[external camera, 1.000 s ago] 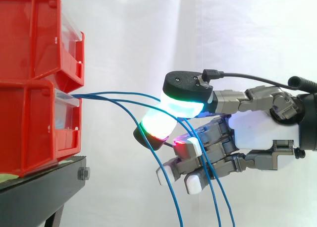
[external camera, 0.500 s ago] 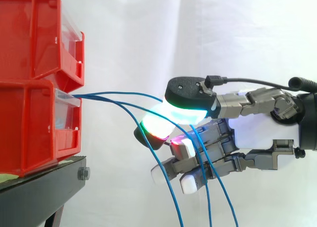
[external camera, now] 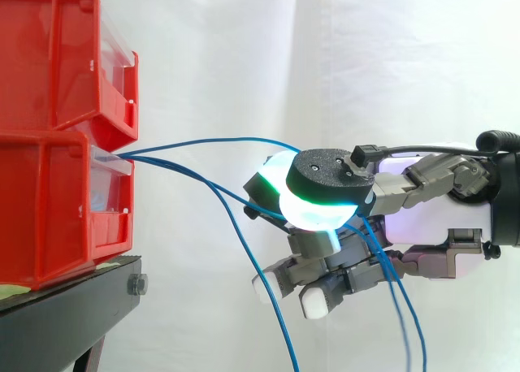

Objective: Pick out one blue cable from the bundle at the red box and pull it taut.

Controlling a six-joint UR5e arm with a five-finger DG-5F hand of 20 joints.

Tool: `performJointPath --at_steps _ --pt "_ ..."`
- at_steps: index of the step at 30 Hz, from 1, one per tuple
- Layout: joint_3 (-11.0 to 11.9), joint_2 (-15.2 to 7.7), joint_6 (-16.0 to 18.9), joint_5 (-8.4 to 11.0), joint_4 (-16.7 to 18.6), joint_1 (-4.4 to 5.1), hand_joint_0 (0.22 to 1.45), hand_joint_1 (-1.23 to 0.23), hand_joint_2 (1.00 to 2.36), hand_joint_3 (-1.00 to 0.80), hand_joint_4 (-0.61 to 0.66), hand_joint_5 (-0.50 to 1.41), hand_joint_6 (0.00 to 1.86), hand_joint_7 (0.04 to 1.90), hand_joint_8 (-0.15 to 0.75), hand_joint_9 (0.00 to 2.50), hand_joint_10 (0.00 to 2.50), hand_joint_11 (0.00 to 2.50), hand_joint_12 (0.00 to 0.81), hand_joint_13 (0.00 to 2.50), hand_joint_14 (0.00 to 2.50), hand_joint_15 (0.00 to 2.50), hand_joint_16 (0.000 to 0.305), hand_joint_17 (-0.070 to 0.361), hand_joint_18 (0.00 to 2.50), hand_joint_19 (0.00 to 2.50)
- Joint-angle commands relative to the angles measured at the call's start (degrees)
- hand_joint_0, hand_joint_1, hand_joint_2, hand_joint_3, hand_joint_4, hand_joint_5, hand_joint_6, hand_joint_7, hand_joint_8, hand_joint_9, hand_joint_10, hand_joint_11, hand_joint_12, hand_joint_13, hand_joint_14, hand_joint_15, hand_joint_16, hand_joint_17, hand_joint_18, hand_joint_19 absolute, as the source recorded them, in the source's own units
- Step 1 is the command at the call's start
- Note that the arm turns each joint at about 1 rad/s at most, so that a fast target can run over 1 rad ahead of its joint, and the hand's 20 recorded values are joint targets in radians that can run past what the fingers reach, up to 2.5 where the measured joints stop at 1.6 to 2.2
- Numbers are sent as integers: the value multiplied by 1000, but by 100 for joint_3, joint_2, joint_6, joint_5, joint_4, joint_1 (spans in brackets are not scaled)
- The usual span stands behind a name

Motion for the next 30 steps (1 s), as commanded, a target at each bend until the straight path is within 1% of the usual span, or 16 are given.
performJointPath --at_steps 1,6,9,11,13,14,15,17,18,22,24,26,28,30 --pt "6 -7 0 -8 -4 6 788 -980 1000 -500 -240 -118 933 1314 193 1307 34 1403 322 774 26 638 47 106 686 760" --pt "-3 2 0 -8 -4 6 747 -978 1000 -500 -243 -101 931 1289 204 1375 33 1429 318 825 28 676 45 102 712 771" --pt "-3 2 0 -8 -4 -3 738 -988 1000 -500 -254 -94 927 1307 208 1431 32 1503 317 869 30 706 44 99 731 753" --pt "6 -7 0 -8 -13 -3 736 -994 1000 -500 -262 -95 927 1305 203 1454 31 1591 296 923 30 714 38 86 775 755" --pt "-3 2 0 -8 -22 6 753 -1004 1000 -500 -267 -111 936 1286 182 1460 29 1605 252 966 30 701 32 73 833 741" --pt "-3 -7 0 -8 -30 6 777 -992 1000 -500 -274 -126 942 1266 173 1442 26 1604 238 976 29 688 30 67 839 721" --pt "-3 -7 0 -8 -30 -3 833 -963 1000 -500 -281 -157 951 1216 159 1377 25 1553 202 985 26 671 24 54 833 698" --pt "-3 2 0 -8 -30 -3 865 -946 1000 -500 -260 -174 953 1194 159 1352 24 1535 172 992 26 677 19 42 806 728" --pt "-3 -7 0 -8 -30 -3 880 -933 1002 -475 -253 -183 952 1175 153 1346 24 1522 160 995 25 682 17 39 787 755" --pt "-3 2 0 -8 -30 -3 914 -871 1021 -262 -242 -205 952 1029 147 1323 22 1489 140 1028 27 751 13 30 722 890" --pt "6 -7 0 -8 -30 -3 918 -856 1024 -225 -221 -212 936 964 144 1304 20 1484 148 1032 27 768 13 30 713 912" --pt "-3 -7 0 -8 -30 -3 892 -872 1019 -273 -203 -217 932 954 139 1288 19 1485 159 1021 27 759 15 35 738 868" --pt "-3 2 0 -8 -30 -3 814 -926 1000 -500 -153 -218 925 934 134 1263 20 1496 197 993 27 740 21 48 817 749" --pt "-3 2 0 -8 -30 -3 721 -956 1000 -500 -122 -217 918 934 135 1226 19 1469 218 957 29 733 26 58 775 726"
